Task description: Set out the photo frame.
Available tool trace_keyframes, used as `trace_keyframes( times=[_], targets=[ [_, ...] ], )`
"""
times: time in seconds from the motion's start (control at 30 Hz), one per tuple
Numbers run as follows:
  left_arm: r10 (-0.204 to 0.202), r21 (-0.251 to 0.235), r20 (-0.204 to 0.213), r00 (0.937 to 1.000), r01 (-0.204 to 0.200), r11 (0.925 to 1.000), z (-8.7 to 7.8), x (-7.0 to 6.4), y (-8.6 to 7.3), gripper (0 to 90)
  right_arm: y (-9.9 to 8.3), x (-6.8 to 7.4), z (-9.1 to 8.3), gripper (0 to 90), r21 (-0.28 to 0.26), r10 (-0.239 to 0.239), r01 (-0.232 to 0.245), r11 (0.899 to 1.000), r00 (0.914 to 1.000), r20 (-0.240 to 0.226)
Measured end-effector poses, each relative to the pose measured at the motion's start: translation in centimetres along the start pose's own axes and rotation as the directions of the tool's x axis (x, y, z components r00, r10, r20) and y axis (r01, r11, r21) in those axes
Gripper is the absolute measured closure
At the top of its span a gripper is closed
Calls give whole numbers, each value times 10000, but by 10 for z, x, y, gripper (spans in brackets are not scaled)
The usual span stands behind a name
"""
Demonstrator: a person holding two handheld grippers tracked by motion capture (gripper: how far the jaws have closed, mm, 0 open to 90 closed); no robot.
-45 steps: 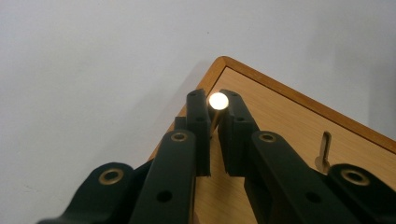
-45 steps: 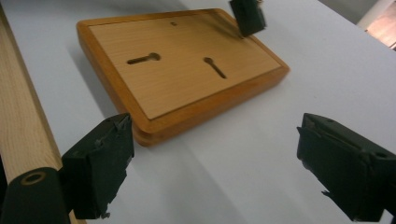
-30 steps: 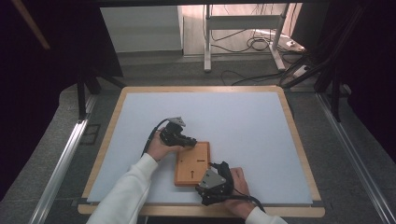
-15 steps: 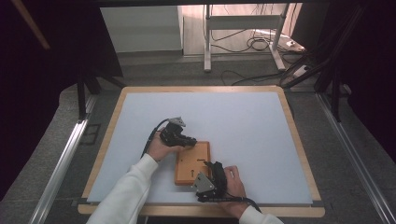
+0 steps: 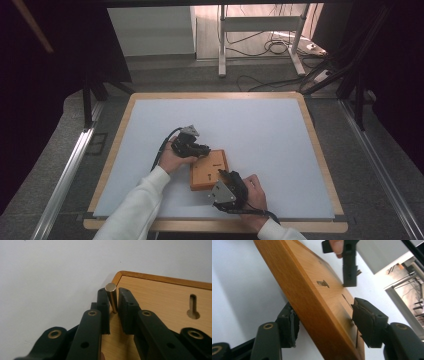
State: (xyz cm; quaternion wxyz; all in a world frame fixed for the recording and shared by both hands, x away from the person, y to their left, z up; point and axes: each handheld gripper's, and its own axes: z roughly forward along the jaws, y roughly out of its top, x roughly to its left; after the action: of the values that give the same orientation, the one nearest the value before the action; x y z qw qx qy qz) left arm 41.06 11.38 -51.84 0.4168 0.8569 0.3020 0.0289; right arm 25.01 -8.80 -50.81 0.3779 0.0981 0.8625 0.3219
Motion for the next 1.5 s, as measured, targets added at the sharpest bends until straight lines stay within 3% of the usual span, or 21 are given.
trace_keyframes(
  times=[0.1,0.33,0.5,0.7,0.97,1.2,1.5],
  targets=[
    [-10,-72,-10,10000,10,10000,-3,1,0,710,1,-5,-3,450,-157,68,-66,9999,9998,176],
    [-178,-460,-756,9970,143,9988,-24,1,-2,489,3,-13,-4,462,-193,148,-145,9997,9998,149],
    [-418,-697,-1311,9905,328,9970,-46,1,-16,403,4,-13,-5,462,-99,130,-129,9999,9999,112],
    [-823,-876,-1525,9849,695,9937,-64,4,-30,381,5,-14,-5,464,-46,116,-115,9999,9999,91],
    [-818,-770,-1684,9823,696,9946,-72,2,-46,375,6,-16,-5,467,-39,160,-160,9999,9999,32],
    [-369,-209,-1863,9818,336,9992,-70,-5,-63,364,7,-18,-5,474,-24,167,-167,9999,9999,4],
    [142,113,-2036,9789,-122,9999,-72,-15,-79,354,11,-20,-4,493,-10,98,-98,10000,9999,-30]
  ],
)
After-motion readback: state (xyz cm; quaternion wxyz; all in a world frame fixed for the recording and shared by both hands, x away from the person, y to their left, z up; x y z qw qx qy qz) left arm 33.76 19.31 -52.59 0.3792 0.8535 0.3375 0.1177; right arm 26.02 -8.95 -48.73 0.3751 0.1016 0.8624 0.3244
